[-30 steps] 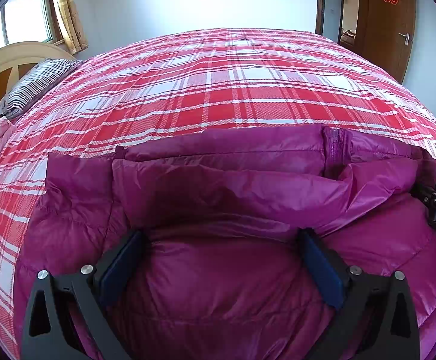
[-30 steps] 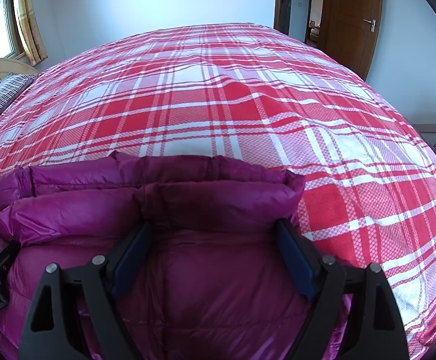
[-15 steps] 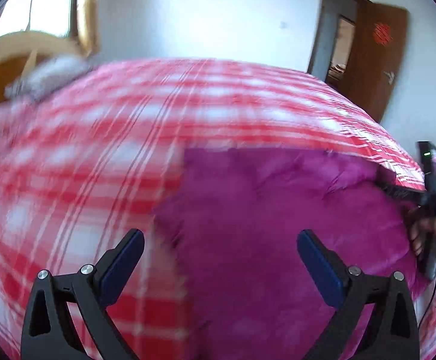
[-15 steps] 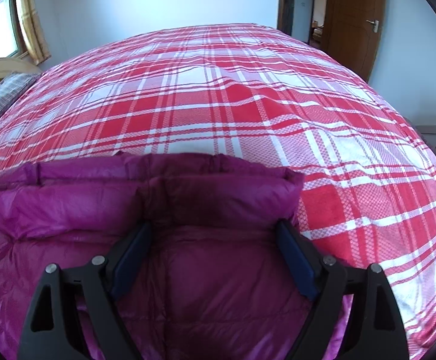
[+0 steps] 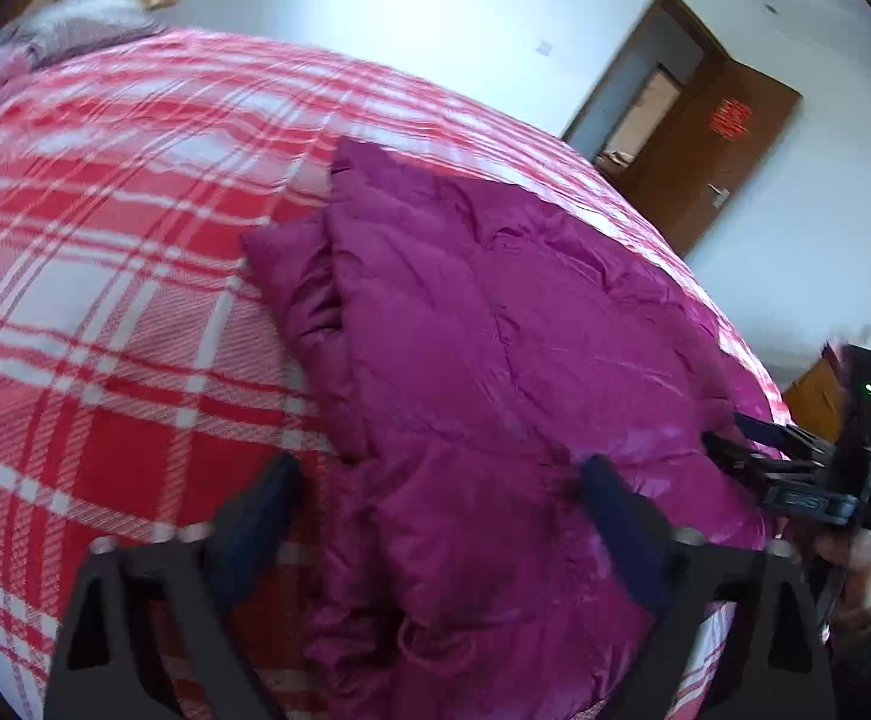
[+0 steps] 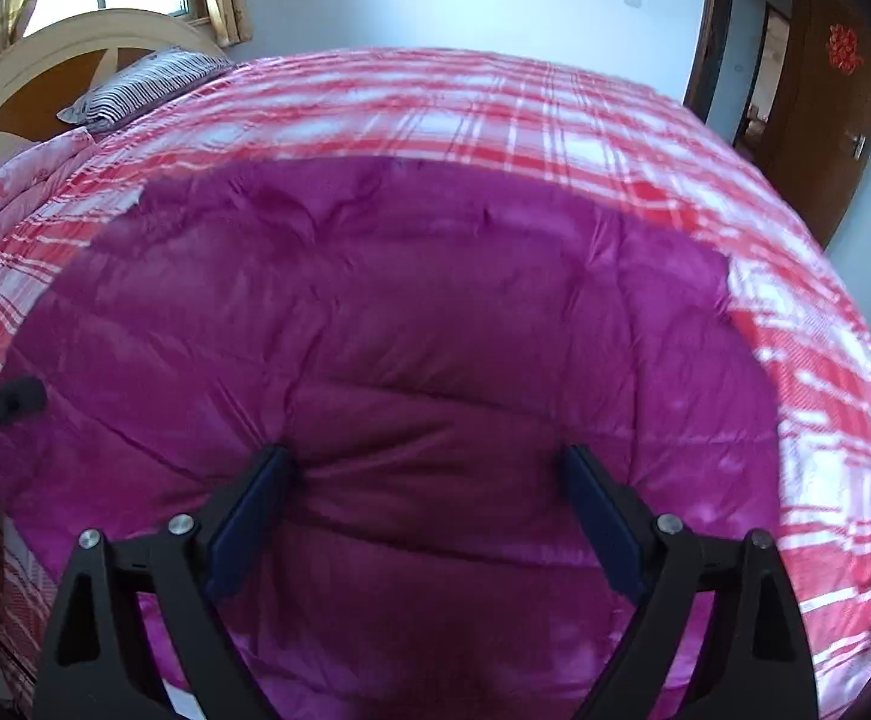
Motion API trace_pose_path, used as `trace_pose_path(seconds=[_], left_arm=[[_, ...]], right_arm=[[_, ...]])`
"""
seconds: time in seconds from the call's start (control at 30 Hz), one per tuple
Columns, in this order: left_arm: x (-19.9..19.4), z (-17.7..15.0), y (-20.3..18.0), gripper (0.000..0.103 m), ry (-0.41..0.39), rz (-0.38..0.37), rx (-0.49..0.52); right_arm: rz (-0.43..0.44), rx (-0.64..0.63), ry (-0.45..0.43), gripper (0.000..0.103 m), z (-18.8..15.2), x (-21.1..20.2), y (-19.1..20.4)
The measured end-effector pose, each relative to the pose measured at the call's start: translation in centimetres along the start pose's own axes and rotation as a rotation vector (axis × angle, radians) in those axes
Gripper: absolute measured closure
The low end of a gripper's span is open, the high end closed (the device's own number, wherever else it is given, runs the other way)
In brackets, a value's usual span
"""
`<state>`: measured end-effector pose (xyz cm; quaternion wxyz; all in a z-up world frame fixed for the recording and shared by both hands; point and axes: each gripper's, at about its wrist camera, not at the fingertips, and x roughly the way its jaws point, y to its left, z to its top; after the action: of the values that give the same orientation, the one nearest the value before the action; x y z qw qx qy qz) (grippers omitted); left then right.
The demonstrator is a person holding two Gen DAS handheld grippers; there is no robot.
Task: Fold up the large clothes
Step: 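Grasp the folded jacket with the left tool and lift it, then grasp the jacket with the right tool while the left tool holds it up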
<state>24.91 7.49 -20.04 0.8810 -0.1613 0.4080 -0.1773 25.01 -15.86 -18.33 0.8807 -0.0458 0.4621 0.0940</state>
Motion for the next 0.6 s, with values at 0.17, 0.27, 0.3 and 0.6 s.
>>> trace_pose_path(seconds=[0.17,0.27,0.3,0.6], left_arm=[[-0.9,0.2,-1.2,0.078,-0.021,-0.069,0.006],[-3.0,1.2,-2.5,0.083,-0.069,-0.104,0.002],[-4.0,1.6,-3.6,0.083,-0.092,-0.118,0.024],[-7.8,4.4,-17.1,0.084,-0.157,-0.203,0.253]], right_arm=[[0.000,0.006,0.035,0.000,-0.1,1.5,-0.4],[0.014,0.001,0.031,0.000,-0.4,1.2,-0.5],[0.021,0.005,0.028,0.000,-0.5,1.1,-0.7],[0.105,-0.006,0.001,0.000,-0.8,0.5,-1.6]])
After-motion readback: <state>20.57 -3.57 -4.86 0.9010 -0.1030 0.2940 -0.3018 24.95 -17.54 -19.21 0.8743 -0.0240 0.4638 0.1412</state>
